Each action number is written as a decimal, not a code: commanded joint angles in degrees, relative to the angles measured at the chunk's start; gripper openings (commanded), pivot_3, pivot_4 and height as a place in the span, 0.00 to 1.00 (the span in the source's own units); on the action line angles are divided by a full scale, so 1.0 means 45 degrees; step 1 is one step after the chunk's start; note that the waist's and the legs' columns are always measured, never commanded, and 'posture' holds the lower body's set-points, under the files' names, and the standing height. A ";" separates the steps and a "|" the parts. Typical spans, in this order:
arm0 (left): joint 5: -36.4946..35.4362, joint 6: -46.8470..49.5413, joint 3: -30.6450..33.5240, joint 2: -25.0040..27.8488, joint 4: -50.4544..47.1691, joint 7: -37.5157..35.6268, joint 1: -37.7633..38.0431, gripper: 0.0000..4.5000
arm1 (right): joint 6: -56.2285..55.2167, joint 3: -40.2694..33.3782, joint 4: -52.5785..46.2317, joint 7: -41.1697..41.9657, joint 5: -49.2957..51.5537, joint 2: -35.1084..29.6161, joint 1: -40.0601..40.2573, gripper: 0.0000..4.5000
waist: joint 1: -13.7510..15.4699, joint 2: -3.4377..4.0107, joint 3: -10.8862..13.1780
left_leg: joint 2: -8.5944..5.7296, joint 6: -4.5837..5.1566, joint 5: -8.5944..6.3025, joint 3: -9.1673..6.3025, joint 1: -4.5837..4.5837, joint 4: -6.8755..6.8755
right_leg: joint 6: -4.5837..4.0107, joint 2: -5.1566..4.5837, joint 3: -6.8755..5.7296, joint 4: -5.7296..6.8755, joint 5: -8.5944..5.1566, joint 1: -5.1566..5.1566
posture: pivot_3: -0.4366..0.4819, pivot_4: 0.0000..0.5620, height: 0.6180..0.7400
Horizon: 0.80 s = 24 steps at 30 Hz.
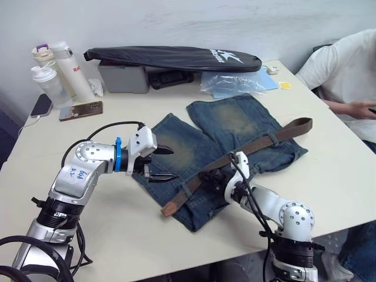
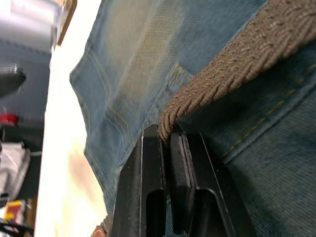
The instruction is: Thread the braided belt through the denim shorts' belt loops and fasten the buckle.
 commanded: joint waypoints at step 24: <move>-0.2788 0.6593 0.1301 0.2978 -0.3622 -0.0323 0.2239 1.00 | -0.2043 0.1190 -0.6343 1.2671 -0.4007 -1.3347 -0.0189 0.98 | 0.0367 0.0052 0.0208 | -0.0040 0.0109 -0.0009 -0.0027 0.0026 -0.0109 | 0.0022 0.0020 0.0001 -0.0325 0.0011 0.0202 | 0.48 0.27 0.03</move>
